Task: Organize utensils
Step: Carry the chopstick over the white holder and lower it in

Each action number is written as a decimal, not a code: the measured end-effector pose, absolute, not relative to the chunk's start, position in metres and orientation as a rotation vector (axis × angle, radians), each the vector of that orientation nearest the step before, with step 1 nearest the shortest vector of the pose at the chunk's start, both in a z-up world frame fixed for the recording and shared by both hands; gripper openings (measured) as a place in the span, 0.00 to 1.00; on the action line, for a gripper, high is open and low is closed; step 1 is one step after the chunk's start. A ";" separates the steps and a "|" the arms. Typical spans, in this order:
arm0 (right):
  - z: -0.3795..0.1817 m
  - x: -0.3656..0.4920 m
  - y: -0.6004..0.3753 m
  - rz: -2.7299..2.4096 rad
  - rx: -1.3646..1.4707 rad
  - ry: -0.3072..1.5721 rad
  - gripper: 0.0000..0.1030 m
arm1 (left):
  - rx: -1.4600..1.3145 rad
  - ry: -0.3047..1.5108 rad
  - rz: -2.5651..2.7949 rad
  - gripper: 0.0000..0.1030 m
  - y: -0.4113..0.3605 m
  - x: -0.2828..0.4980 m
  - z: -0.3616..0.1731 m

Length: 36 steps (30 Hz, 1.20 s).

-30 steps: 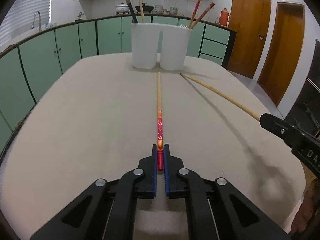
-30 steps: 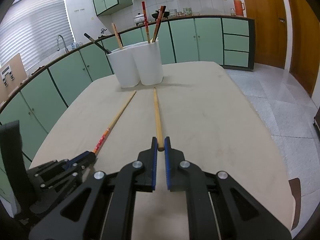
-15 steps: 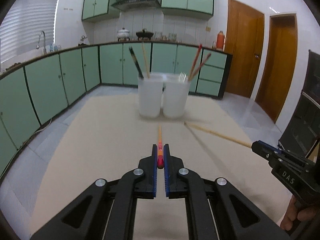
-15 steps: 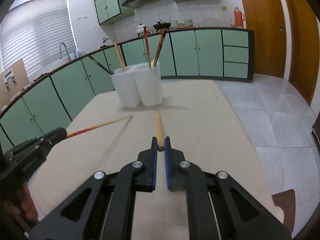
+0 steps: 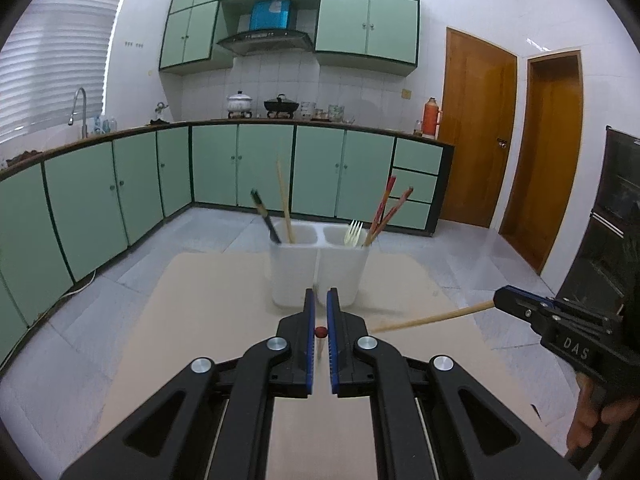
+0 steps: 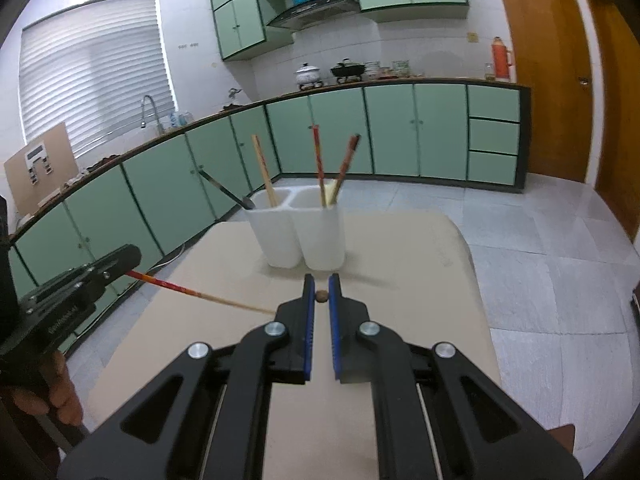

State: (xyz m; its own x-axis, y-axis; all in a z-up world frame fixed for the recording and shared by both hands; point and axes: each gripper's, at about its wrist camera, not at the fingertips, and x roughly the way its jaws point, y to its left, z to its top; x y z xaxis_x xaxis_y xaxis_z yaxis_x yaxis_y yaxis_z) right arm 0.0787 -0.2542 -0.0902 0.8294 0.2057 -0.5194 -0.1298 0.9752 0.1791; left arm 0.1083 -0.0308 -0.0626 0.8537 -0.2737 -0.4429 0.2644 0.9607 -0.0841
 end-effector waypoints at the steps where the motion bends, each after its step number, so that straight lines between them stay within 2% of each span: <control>1: -0.086 0.084 -0.255 0.191 0.144 0.570 0.06 | -0.021 0.469 -0.287 0.06 -0.031 0.110 -0.060; 8: -0.047 0.110 -0.250 0.254 0.084 0.573 0.06 | -0.026 0.460 -0.305 0.05 -0.030 0.124 -0.045; 18: -0.021 0.126 -0.241 0.320 0.030 0.565 0.06 | -0.032 0.453 -0.325 0.05 -0.023 0.133 -0.030; 36: 0.073 0.178 -0.243 0.392 0.022 0.417 0.06 | -0.020 0.241 -0.368 0.05 -0.037 0.175 0.066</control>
